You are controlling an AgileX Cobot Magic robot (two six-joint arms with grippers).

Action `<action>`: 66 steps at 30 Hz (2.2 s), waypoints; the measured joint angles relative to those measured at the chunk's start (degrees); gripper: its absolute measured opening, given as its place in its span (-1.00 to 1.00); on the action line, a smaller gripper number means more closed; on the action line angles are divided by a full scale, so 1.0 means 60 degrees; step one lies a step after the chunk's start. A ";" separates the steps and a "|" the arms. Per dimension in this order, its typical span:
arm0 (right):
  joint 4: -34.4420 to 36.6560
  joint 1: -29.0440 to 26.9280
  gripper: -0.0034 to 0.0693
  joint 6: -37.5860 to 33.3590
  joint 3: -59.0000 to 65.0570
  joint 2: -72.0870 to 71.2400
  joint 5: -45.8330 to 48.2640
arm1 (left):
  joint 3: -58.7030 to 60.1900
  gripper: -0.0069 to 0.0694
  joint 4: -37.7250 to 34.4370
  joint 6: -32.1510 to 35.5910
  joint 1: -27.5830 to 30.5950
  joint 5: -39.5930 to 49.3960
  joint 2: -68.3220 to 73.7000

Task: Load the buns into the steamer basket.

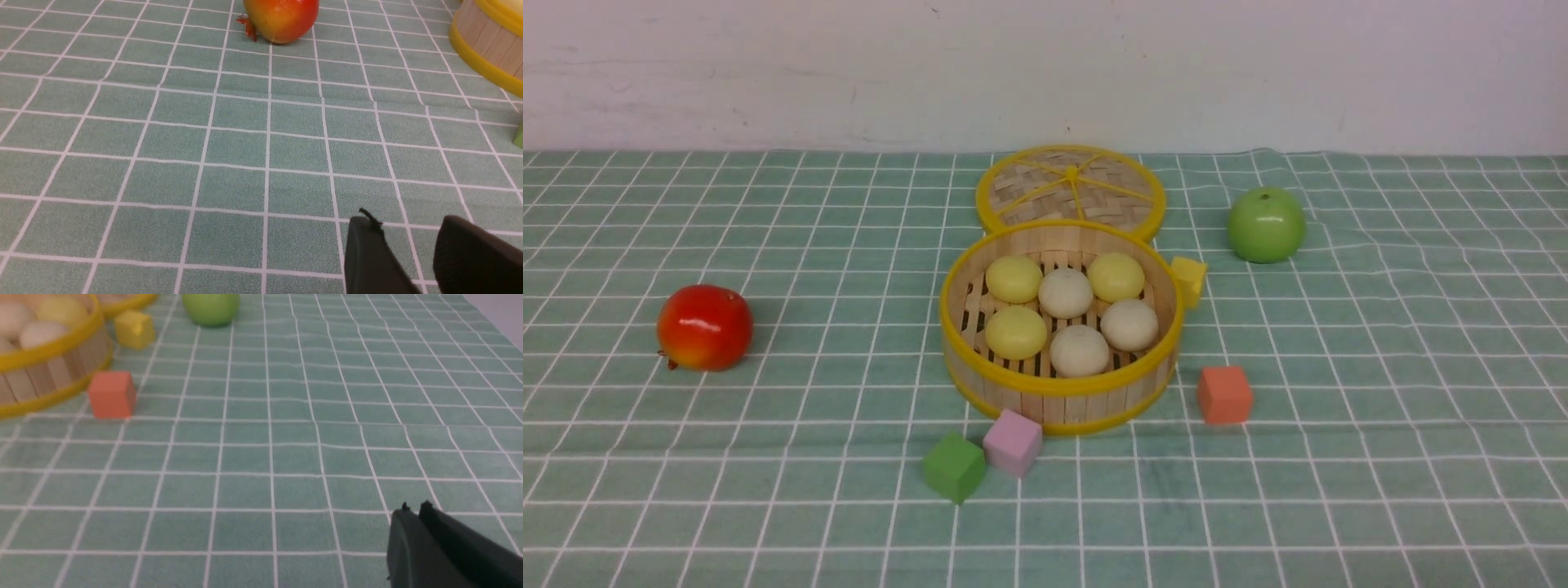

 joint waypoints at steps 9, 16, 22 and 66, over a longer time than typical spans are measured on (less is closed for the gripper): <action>-0.0007 -0.0627 -0.79 0.0000 0.0859 -0.0009 -0.0858 | 0.0000 -0.19 0.0003 0.0000 0.0000 0.0000 0.0000; 0.0011 -0.0795 -0.77 0.0000 0.0859 -0.0009 -0.0858 | 0.0000 -0.19 0.0003 0.0000 0.0000 0.0000 0.0000; 0.0011 -0.0795 -0.75 0.0000 0.0859 -0.0009 -0.0858 | 0.0000 -0.19 0.0003 0.0000 0.0000 0.0000 0.0000; 0.0011 -0.0802 -0.58 0.0010 0.0859 -0.0009 -0.0858 | 0.0000 -0.19 0.0003 0.0000 -0.0033 0.0000 0.0000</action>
